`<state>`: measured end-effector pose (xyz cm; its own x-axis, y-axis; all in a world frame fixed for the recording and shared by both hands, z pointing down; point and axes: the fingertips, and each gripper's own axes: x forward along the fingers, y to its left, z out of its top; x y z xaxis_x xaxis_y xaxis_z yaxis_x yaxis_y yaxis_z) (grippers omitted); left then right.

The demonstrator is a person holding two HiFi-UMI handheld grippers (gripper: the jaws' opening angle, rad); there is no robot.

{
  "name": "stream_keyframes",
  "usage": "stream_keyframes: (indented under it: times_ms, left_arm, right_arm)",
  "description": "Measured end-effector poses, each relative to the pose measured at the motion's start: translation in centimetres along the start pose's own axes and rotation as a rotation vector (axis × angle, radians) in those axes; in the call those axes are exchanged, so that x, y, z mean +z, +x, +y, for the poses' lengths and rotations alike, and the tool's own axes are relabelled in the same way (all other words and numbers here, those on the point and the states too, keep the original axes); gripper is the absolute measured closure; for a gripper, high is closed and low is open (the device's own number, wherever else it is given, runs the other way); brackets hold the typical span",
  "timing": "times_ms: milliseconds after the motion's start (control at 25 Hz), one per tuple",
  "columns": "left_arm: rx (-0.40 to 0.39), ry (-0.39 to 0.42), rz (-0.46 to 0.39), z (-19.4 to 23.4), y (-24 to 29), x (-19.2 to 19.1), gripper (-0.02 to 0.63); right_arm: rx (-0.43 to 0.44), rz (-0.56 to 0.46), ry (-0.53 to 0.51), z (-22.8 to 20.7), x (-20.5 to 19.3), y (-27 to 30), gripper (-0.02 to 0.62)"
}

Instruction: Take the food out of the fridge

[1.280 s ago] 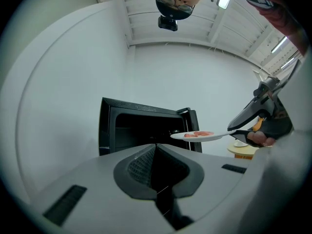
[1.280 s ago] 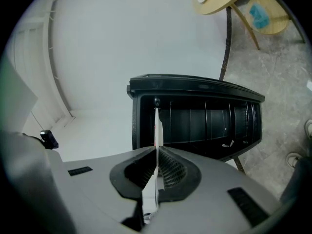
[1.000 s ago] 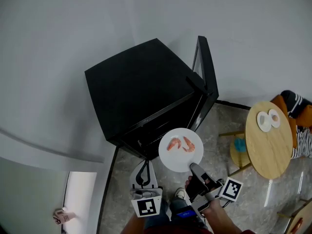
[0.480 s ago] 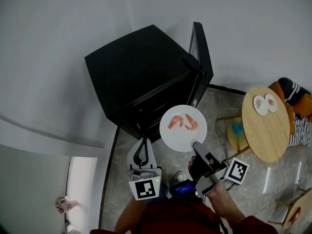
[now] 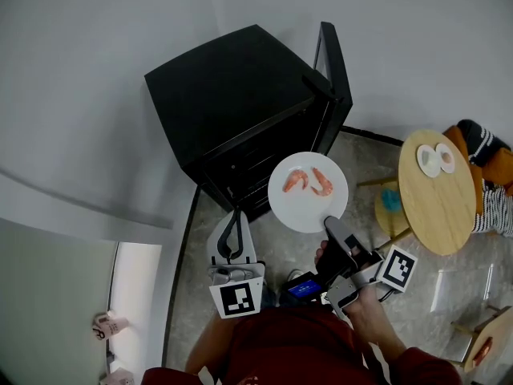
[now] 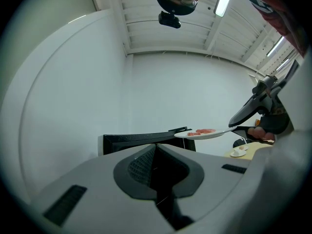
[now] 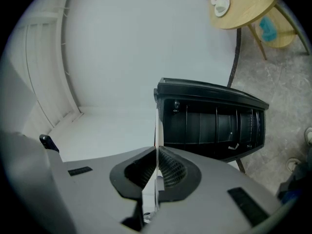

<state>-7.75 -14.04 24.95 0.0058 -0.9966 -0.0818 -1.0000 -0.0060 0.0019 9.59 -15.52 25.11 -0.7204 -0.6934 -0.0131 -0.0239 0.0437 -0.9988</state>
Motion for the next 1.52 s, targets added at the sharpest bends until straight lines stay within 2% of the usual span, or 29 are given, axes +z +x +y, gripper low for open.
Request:
stream_keyframes:
  times_ms: [720,1520]
  left_arm:
    - [-0.033,-0.004,-0.008,-0.4,-0.2,0.3,0.592]
    - [-0.015,-0.003,-0.005,-0.6,-0.3,0.0,0.592]
  right_arm:
    - [0.013,-0.023,-0.011,1.1,-0.4,-0.2,0.563]
    - [0.012,0.0,-0.017,1.0,-0.3,-0.1,0.563]
